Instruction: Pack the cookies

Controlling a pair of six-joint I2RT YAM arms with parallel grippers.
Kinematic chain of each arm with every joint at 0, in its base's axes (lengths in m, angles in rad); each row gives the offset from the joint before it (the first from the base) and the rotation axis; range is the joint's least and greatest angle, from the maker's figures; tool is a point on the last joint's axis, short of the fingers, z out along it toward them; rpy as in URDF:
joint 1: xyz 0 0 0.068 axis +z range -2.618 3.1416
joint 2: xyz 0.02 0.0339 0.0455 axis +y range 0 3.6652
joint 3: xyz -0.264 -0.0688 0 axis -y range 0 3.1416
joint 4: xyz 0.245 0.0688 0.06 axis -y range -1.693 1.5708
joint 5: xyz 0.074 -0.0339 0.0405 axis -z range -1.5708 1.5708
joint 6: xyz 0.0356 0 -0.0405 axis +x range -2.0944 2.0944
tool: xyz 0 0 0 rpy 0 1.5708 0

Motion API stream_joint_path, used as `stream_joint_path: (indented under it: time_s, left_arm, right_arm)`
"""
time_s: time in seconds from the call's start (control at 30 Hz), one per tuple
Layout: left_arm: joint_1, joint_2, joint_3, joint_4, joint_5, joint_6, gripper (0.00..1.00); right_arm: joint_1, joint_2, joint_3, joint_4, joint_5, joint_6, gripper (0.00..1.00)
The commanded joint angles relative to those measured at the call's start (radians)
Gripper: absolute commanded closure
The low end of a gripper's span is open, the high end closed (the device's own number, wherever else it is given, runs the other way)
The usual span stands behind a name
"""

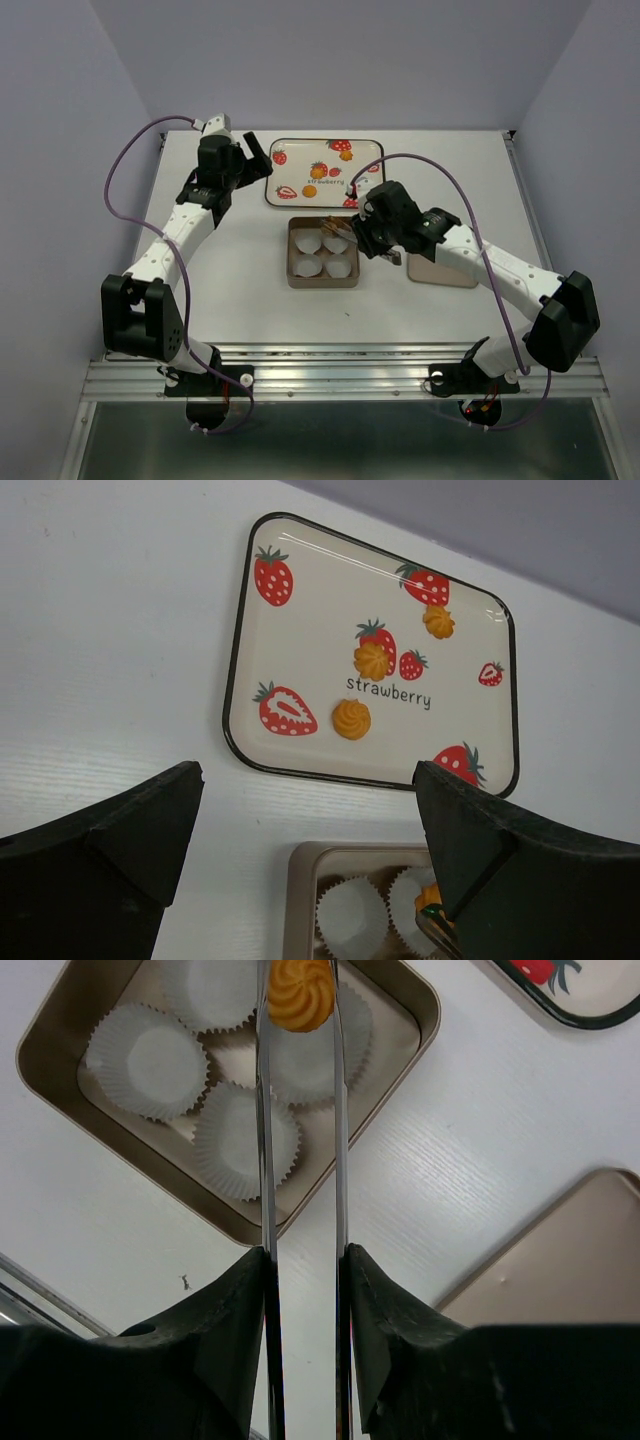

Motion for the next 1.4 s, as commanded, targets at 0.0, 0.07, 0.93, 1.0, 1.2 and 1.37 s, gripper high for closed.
stream_joint_path:
  time_s: [0.0,0.07,0.93,1.0,1.2,1.37]
  left_arm:
    - [-0.005,-0.055,-0.002,0.011,-0.035,-0.001,0.01]
    - [-0.005,-0.053,0.003,0.005,-0.033,0.004,0.01]
    - [-0.006,-0.047,0.015,-0.023,-0.064,0.047,0.01]
    - [-0.006,-0.049,0.010,-0.023,-0.068,0.047,0.01]
    - [-0.006,-0.056,0.009,-0.023,-0.075,0.050,0.01]
    - [-0.006,-0.064,0.007,-0.021,-0.075,0.050,0.01]
  right_arm:
    - [0.011,-0.014,0.000,-0.015,0.024,0.009,0.64]
    - [0.011,-0.009,-0.003,-0.026,0.022,0.006,0.64]
    - [0.020,0.092,0.035,-0.015,0.053,0.020,0.62]
    - [0.020,0.098,0.035,-0.019,0.051,0.017,0.60]
    - [0.020,0.112,0.047,-0.019,0.062,0.023,0.53]
    - [0.020,0.095,0.055,-0.024,0.070,0.026,0.50]
